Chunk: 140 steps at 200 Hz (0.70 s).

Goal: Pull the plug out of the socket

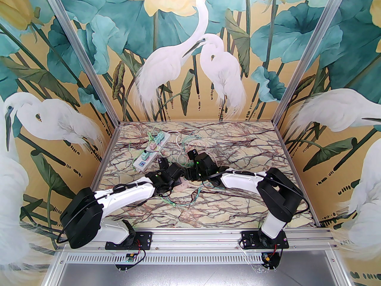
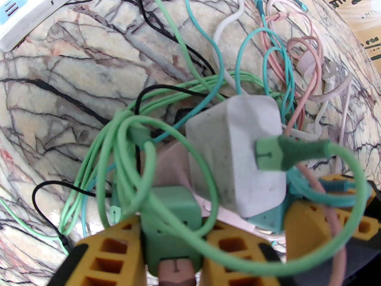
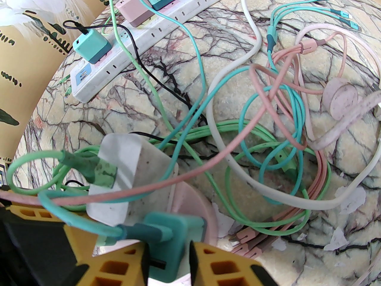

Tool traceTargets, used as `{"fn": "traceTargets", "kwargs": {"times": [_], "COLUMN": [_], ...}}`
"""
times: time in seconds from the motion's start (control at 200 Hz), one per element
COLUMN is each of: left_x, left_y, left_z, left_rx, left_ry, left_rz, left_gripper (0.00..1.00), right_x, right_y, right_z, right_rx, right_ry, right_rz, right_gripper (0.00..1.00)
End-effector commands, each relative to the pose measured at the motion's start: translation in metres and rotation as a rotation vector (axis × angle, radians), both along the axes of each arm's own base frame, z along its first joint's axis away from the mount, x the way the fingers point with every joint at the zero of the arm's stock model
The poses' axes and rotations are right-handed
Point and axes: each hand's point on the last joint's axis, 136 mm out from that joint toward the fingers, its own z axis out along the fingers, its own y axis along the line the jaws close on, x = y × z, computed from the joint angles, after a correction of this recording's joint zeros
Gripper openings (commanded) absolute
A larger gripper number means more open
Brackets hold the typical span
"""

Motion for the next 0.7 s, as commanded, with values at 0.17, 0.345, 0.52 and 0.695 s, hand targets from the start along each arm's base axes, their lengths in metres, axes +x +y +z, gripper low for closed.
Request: {"fn": "traceTargets", "kwargs": {"times": [0.17,0.345,0.52,0.695], "left_x": [0.01,0.01,0.011,0.011], "left_y": [-0.056,-0.063,-0.062,-0.053], "left_z": [0.03,0.029,0.04,0.035], "left_rx": [0.136,0.136,0.072,-0.102], "left_ry": [-0.048,-0.047,-0.066,-0.035], "left_rz": [-0.146,-0.16,-0.156,-0.113], "left_gripper": [0.12,0.12,0.12,0.12], "right_x": [-0.027,-0.028,-0.027,-0.027], "right_y": [-0.043,-0.044,-0.044,-0.045], "right_z": [-0.08,-0.08,-0.08,-0.08], "right_rx": [-0.248,-0.251,-0.252,-0.255], "right_ry": [0.183,0.183,0.181,0.182], "right_rz": [-0.037,-0.038,-0.039,-0.04], "right_gripper": [0.3,0.3,0.31,0.3]}}
